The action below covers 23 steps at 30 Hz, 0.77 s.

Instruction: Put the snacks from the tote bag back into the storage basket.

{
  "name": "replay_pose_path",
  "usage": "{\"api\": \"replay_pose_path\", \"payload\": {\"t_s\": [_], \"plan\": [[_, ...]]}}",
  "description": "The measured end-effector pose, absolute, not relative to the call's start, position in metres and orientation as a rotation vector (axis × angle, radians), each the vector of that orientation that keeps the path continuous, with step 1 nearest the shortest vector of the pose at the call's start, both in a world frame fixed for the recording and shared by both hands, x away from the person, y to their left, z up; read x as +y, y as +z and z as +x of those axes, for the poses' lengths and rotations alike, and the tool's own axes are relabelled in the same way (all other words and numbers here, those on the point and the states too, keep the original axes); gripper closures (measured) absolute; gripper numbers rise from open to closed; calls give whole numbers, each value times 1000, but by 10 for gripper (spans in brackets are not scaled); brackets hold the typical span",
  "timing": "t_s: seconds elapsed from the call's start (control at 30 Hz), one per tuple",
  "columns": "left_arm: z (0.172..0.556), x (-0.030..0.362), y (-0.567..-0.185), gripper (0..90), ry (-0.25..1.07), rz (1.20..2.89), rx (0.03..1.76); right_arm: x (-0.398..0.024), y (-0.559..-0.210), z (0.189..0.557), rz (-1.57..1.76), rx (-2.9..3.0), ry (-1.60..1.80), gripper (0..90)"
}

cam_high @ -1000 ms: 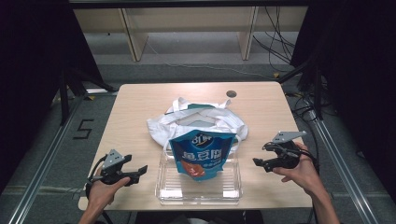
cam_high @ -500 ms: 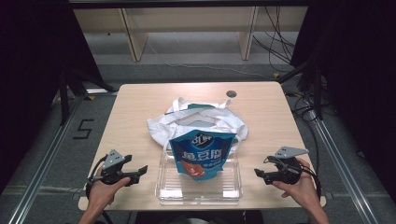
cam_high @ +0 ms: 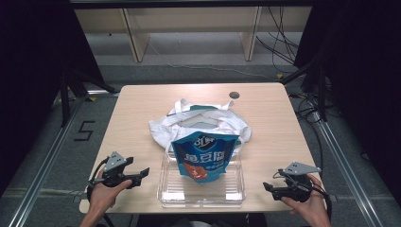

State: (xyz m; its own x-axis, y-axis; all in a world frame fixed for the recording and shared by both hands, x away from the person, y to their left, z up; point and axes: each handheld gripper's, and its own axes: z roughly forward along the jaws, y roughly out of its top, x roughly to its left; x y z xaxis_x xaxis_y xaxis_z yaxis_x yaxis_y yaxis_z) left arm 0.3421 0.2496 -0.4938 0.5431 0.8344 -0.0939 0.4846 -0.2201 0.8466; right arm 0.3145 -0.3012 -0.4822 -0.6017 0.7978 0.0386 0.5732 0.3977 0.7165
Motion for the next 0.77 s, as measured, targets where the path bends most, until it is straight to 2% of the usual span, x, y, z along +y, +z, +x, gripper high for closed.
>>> {"api": "replay_pose_path", "payload": {"t_s": [0.77], "plan": [[343, 249, -494, 192, 481, 1888, 1081, -307, -490, 308, 1207, 2345, 996, 186]]}}
